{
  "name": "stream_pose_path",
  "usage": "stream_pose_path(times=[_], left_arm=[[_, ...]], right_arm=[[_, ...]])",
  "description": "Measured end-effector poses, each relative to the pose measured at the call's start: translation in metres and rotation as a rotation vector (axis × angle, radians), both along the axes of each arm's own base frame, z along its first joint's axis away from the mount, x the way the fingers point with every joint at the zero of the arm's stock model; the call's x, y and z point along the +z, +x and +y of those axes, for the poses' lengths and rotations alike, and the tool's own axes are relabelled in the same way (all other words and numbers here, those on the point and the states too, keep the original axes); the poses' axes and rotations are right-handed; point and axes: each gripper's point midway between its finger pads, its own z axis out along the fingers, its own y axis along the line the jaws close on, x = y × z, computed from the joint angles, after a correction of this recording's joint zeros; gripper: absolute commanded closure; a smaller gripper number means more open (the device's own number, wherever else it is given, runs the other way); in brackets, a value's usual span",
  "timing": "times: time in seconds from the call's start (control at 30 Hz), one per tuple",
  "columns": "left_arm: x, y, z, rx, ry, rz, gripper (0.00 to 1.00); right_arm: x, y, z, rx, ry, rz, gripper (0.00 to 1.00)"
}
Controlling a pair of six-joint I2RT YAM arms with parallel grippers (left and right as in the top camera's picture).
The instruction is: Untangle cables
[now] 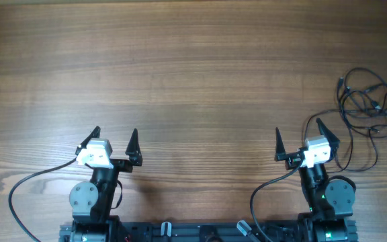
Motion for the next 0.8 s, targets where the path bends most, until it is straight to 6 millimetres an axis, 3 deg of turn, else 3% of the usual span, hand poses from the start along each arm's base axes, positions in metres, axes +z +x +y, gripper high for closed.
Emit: stream_pose_path(times=[0.8], left_arm=[[0.003,-0.004,-0.022,-0.134,0.089,-0.029,0.0]], right_arm=[[0.0,0.0,0.0,0.0,0.0,0.0,0.0]])
